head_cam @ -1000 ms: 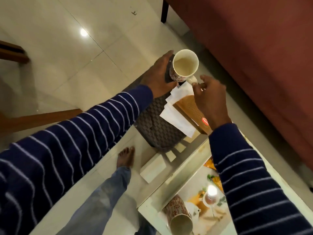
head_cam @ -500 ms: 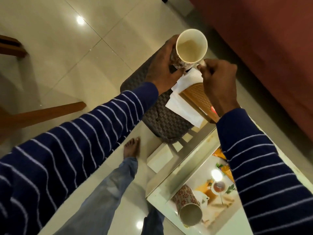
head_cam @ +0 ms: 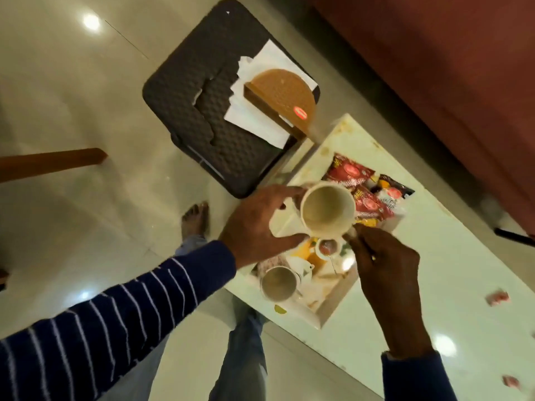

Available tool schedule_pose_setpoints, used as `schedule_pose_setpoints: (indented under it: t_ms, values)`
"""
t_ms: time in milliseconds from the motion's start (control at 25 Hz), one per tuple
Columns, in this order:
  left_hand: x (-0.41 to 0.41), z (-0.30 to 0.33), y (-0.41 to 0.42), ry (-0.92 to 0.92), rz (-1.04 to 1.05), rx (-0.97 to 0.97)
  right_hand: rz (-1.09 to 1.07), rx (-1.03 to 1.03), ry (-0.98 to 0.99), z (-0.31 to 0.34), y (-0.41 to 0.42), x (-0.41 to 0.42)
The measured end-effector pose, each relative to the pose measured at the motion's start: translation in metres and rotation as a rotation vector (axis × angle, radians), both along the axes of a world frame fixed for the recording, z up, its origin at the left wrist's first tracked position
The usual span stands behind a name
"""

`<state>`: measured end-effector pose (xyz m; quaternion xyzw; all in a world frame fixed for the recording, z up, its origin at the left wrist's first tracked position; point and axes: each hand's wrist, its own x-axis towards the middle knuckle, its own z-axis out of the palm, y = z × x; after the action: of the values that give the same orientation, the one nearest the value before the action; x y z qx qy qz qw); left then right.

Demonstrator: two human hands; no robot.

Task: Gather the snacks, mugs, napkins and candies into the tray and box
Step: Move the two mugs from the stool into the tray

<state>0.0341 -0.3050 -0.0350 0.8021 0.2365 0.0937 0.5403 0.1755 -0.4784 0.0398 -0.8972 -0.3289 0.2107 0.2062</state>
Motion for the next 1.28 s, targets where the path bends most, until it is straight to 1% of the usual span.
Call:
schedule_pose_setpoints:
  t_ms: [120,280,440,560,680,880,1000,1080,1160,1240,1280]
  values:
    - [-0.008,-0.008,-0.064,0.061,-0.178,0.011,-0.104,-0.035,0.049,-0.006,-0.085,-0.021]
    - [-0.01,-0.018,-0.115,0.111,-0.374,0.217,-0.209,-0.054,0.105,-0.029,-0.16,-0.05]
    - [-0.016,-0.026,-0.14,0.187,-0.516,0.387,-0.209,-0.065,0.155,-0.057,-0.203,-0.074]
    - [-0.021,-0.033,-0.149,0.262,-0.596,0.472,-0.213,-0.073,0.201,-0.079,-0.219,-0.086]
    - [-0.028,-0.043,-0.156,0.29,-0.637,0.525,-0.178,-0.088,0.245,-0.097,-0.225,-0.093]
    - [-0.03,-0.053,-0.159,0.315,-0.646,0.558,-0.196,-0.101,0.282,-0.113,-0.223,-0.092]
    - [-0.027,-0.053,-0.157,0.323,-0.662,0.558,-0.168,-0.131,0.294,-0.113,-0.216,-0.086]
    - [-0.028,-0.054,-0.154,0.322,-0.68,0.584,-0.151,-0.209,0.327,-0.11,-0.212,-0.082]
    - [-0.031,-0.055,-0.151,0.289,-0.699,0.59,-0.127,-0.338,0.373,-0.101,-0.212,-0.076]
    - [-0.033,-0.054,-0.134,0.251,-0.666,0.566,-0.147,-0.461,0.428,-0.086,-0.207,-0.064]
    - [-0.031,-0.052,-0.119,0.236,-0.623,0.54,-0.178,-0.495,0.426,-0.077,-0.201,-0.054]
